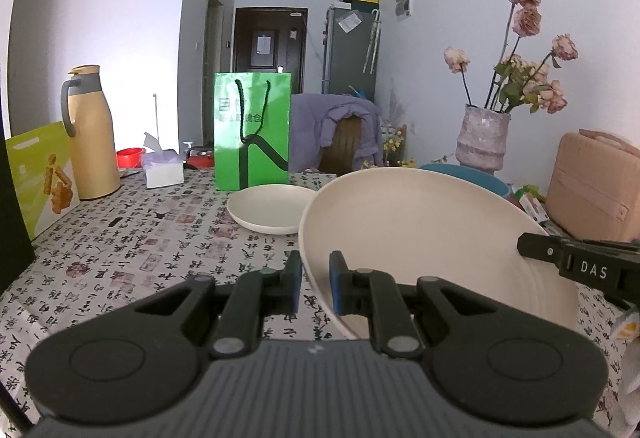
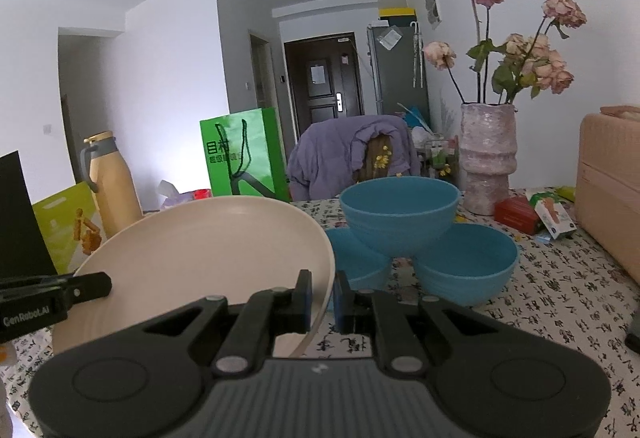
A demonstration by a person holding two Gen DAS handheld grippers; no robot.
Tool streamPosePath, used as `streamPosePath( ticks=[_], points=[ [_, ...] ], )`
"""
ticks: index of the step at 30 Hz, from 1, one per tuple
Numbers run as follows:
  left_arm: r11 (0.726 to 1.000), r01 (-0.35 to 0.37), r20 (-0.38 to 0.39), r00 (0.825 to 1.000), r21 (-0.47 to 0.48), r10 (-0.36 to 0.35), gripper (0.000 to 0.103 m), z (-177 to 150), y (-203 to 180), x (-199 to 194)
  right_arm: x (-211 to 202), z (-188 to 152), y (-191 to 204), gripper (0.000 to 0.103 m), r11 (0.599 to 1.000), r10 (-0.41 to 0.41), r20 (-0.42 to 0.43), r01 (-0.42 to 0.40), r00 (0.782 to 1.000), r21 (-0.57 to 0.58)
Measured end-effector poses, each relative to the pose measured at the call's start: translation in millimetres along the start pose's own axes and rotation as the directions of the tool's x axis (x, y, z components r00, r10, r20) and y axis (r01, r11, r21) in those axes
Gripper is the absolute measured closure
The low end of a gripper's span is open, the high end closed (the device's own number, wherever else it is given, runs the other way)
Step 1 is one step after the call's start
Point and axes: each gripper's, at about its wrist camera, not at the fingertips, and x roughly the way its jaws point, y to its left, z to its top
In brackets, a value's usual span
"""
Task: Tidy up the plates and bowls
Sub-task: 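Lower the held cream plate onto the table beside the blue bowls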
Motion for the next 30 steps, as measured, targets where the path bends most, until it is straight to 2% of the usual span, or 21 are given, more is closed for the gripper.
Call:
streamPosePath(
  ticks=[30],
  points=[
    [0.997, 0.062, -0.056, 0.997, 0.050, -0.059, 0.089, -24.3, -22.4, 2.4, -18.5, -30.1, -22.9, 0.092, 0.998, -0.056, -0.044, 0.056, 0.997, 0.011]
  ],
)
